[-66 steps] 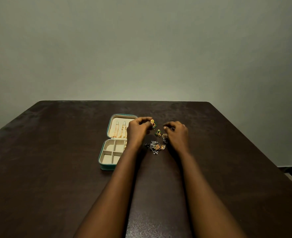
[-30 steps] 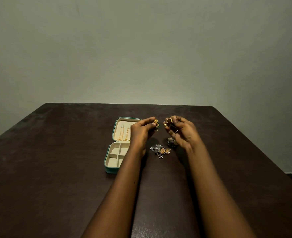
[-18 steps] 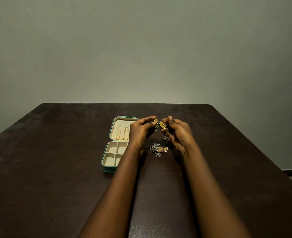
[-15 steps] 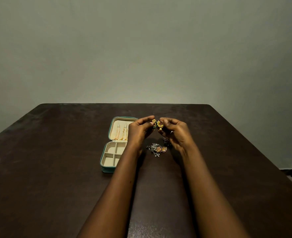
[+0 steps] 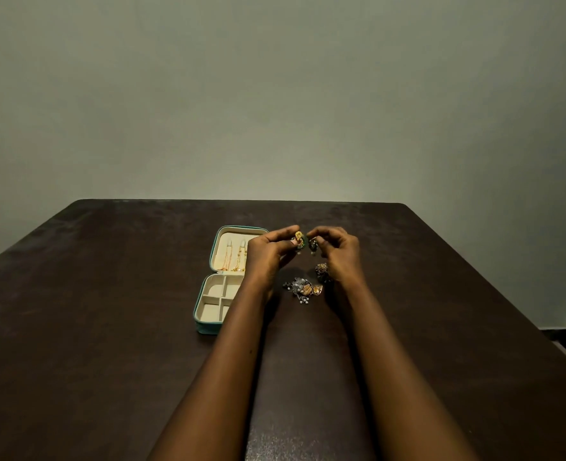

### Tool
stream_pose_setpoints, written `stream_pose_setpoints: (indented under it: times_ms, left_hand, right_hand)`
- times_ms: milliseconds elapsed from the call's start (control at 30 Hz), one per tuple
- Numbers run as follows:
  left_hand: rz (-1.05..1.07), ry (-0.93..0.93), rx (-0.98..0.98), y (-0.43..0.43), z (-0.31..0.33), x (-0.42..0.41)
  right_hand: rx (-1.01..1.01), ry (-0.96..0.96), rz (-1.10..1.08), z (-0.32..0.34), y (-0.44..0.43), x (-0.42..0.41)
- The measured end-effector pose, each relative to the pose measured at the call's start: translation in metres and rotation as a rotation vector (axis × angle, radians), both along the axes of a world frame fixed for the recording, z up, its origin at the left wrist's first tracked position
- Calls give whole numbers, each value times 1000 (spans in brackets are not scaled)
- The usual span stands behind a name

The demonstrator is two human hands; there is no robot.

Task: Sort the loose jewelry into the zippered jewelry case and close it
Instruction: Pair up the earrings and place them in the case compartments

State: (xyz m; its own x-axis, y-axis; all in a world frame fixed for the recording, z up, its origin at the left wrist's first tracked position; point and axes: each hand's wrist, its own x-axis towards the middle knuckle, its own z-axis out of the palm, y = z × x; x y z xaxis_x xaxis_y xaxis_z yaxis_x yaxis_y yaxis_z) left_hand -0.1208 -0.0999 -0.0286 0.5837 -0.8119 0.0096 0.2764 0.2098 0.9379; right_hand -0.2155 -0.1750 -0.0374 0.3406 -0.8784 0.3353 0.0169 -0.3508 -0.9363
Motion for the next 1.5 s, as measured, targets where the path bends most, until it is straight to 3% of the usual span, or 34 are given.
stream_pose_setpoints:
  times_ms: [200, 433, 867, 1100, 1233, 1367, 1500]
  left_hand:
    - [-6, 19, -3, 1, -1, 0]
    - [0, -52, 27, -1, -4, -4]
    - [154, -224, 75, -6, -11, 4]
    - [212, -353, 112, -5, -13, 5]
    - [109, -263, 70, -4, -9, 4]
    - [72, -167, 57, 0, -3, 4]
    - [69, -68, 33, 5, -1, 6]
  right_hand:
    - [-39, -14, 47, 2, 4, 2]
    - [-155, 55, -50, 1, 5, 1]
    - [116, -53, 17, 0, 9, 6]
    - [119, -23, 137, 0, 11, 3]
    - [227, -81, 92, -1, 8, 5]
    - [199, -129, 36, 1, 8, 3]
    - [332, -289, 111, 9, 13, 2]
